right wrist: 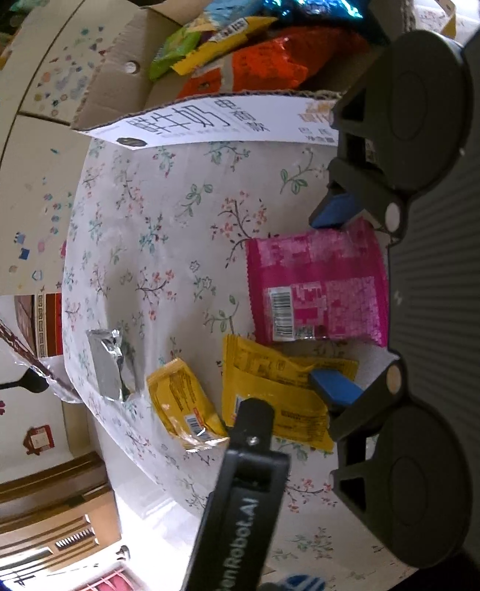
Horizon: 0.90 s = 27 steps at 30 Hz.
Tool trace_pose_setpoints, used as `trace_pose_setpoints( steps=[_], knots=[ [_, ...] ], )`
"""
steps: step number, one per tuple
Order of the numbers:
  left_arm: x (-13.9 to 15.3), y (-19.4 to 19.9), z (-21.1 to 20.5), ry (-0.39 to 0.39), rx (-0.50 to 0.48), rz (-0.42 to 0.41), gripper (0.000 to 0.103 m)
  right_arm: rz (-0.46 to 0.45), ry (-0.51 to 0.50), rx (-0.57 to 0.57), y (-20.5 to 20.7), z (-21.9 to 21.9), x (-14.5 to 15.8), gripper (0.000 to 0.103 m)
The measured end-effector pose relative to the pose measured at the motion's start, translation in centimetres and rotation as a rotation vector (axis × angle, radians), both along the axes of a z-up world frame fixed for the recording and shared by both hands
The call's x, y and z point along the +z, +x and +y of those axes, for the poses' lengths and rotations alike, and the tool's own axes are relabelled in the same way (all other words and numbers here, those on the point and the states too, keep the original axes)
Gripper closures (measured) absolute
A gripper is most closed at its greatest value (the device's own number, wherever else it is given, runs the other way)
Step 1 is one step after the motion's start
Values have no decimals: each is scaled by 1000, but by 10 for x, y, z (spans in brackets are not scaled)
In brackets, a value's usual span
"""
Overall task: Organize snacks
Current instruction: 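Move the left gripper over the yellow packet while the right gripper lowers onto the pink packet, then grasp the yellow packet with the left gripper while the right gripper grasps the pink packet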
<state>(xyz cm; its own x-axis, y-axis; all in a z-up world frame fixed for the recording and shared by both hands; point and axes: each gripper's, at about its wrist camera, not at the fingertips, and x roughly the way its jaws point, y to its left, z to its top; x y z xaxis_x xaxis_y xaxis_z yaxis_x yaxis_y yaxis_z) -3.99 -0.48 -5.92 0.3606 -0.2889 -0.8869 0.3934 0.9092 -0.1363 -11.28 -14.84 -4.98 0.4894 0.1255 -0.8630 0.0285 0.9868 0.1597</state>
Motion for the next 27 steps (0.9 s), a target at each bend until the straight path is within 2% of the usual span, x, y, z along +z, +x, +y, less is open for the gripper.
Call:
trace_pose_setpoints(
  steps=[1,3,5,8,12,18,20,24,27],
  knots=[
    [-1,0,-1,-1,0,3,0,0,5,0,0,0,0,19],
    [-2,0,-1,-1,0,6,0,-3,4,4,-1,0,1,25],
    [-2,-1,-2,3,0,4,0,-9,-1,18,-4,1,4,43],
    [-4,-2,-2,6,7,9,0,9,30,24,-8,-1,9,45],
    [-10,-6,-9,16,0,18,0,36,-16,-17,-15,-7,8,47],
    [-14,-6,-17,-6,19,23,0,58,1,-26,-21,-10,8,47],
    [-15,-6,-21,-5,20,23,0,58,13,-28,-20,-10,7,44],
    [-24,-6,-30,45,18,28,0,56,16,-24,-20,-7,6,37],
    [-30,-12,-40,119,-16,-9,0,54,6,-13,-19,-1,3,30]
  ],
)
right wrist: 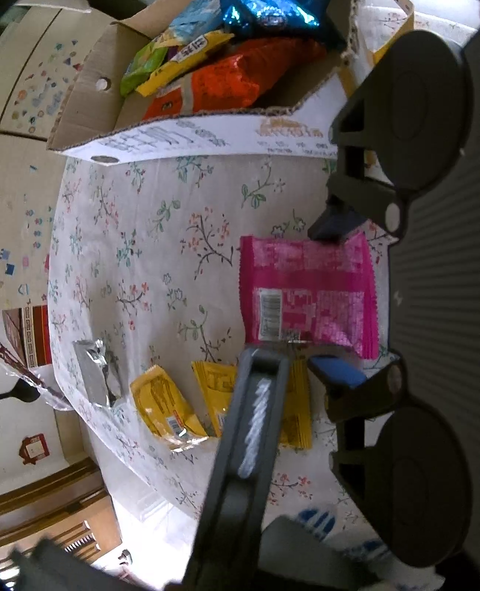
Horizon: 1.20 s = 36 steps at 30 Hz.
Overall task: Organize snacks
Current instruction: 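Grasp the yellow packet with the left gripper while the right gripper grasps the pink packet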
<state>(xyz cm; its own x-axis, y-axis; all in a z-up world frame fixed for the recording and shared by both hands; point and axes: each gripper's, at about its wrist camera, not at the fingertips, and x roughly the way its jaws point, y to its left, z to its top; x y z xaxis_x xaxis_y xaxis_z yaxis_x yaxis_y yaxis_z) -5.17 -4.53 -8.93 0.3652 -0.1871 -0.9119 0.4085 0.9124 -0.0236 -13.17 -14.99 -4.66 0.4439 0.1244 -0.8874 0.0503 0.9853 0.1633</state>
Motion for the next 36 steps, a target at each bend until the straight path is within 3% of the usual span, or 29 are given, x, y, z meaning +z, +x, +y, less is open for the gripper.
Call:
trace_pose_setpoints(
  steps=[16,21,24,29,31,36],
  knots=[
    [-2,-5,3,6,40,-7,0,-18,-68,51,0,13,-9,9],
    [0,-6,4,5,8,-7,0,-24,-60,18,1,8,-10,9],
    [1,-6,8,-4,11,-14,3,-37,-54,4,0,5,-9,14],
    [9,-2,21,-37,53,-41,24,-73,-55,3,0,4,-4,42],
    [10,-1,25,-42,66,-46,35,-81,-60,13,0,5,-4,46],
    [12,2,33,-54,95,-52,36,-92,-6,-14,0,-1,-1,50]
  ],
)
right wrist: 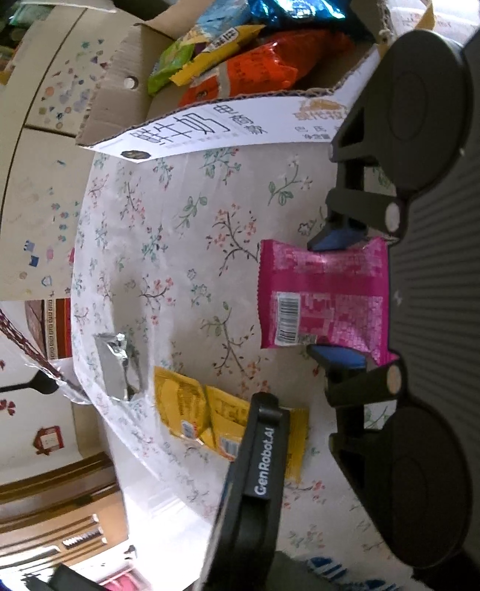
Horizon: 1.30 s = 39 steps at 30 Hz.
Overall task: Organize snacks
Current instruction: 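Grasp the yellow packet with the left gripper while the right gripper grasps the pink packet, then carry the yellow packet over the box while the right gripper carries the pink packet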
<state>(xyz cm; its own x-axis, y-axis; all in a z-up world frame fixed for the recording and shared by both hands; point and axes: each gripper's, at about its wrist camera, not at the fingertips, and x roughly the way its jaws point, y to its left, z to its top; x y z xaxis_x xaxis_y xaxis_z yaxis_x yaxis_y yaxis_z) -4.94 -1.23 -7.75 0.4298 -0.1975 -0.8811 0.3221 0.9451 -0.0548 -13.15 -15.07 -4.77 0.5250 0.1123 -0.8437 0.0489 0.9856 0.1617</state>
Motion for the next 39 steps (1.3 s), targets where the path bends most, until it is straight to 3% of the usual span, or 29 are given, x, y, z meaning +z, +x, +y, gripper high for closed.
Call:
trace_pose_setpoints(
  steps=[3,6,8,14,16,17,19,21,24,30,39],
  knots=[
    [0,0,0,4,-3,-3,35,0,7,-18,1,-1,-1,46],
    [-4,-4,-8,40,-29,2,11,1,-12,-15,2,1,-3,38],
    [-9,-5,-12,73,-33,-3,0,7,-32,-27,4,2,-6,22],
    [-13,-2,-8,50,-21,13,0,2,-61,-29,7,5,-11,19],
    [-12,-2,-8,44,-29,8,3,-2,-66,-31,6,4,-10,25],
    [-11,-3,-8,39,-31,0,6,-11,-63,-25,6,3,-9,34],
    [-6,-5,-8,22,-37,-25,28,-31,-52,-5,5,5,-6,50],
    [-2,-4,-6,4,-36,-38,40,-33,-55,-2,5,5,-5,51],
    [1,-3,0,-47,-8,-16,41,-36,-15,-39,6,-2,-1,52],
    [19,-5,1,-93,3,-49,41,-96,22,-76,4,-11,21,52],
    [50,-7,5,-118,39,-127,41,-175,53,-106,1,-22,60,52]
  ],
)
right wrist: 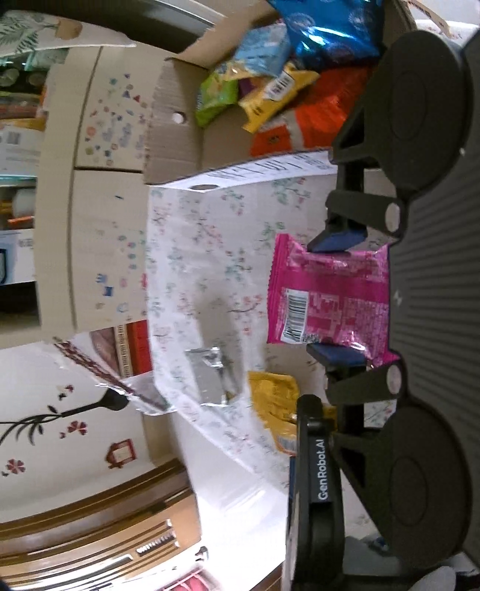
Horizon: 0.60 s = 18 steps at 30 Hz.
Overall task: Organize snacks
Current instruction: 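Carry the yellow packet over the box while the right gripper carries the pink packet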
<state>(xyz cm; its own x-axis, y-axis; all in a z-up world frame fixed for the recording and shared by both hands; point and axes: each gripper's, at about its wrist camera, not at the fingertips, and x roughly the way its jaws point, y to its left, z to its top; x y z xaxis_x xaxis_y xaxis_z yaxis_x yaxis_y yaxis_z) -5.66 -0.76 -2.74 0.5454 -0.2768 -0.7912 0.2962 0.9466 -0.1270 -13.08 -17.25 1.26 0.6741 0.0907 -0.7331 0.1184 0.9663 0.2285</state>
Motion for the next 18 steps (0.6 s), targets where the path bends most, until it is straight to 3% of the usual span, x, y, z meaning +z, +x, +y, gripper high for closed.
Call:
trace_pose_setpoints(
  steps=[6,13,18],
  knots=[
    [31,-4,-5,-12,-14,-98,41,-82,-23,18,-6,-4,31,52],
    [51,-7,-19,-48,-39,-146,41,-167,-56,29,-12,-26,72,52],
    [64,-8,-30,-88,-51,-172,41,-191,-50,-46,-12,-54,79,52]
  ],
)
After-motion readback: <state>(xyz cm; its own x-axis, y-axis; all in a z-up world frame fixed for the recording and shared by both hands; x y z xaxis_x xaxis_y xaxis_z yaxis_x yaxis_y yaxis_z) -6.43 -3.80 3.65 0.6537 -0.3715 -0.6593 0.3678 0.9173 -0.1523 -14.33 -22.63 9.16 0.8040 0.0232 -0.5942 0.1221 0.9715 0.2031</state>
